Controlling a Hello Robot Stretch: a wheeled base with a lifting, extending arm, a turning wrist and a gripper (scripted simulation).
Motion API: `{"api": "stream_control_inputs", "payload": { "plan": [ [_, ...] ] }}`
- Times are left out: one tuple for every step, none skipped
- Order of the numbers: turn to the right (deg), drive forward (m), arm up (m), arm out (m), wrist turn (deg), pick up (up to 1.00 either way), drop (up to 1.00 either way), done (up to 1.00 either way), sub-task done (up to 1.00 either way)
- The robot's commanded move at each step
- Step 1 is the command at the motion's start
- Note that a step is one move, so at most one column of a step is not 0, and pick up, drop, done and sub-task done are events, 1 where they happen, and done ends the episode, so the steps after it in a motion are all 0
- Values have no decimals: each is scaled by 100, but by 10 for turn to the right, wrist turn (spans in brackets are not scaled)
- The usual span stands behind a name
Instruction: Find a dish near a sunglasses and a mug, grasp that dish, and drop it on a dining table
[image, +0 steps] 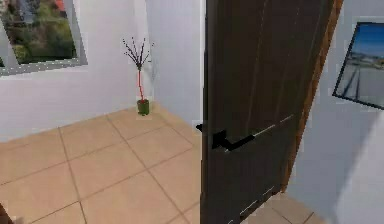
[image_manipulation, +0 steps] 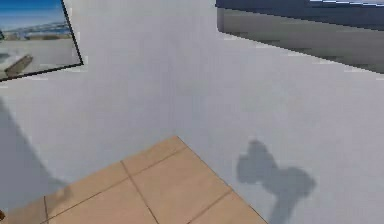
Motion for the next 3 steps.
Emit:
{"api": "stream_control_inputs", "payload": {
  "plan": [
    [-360,0,0,0,0,0,0,0,0],
    [0,100,0,0,0,0,0,0,0],
    [-30,0,0,0,0,0,0,0,0]
  ]
}}
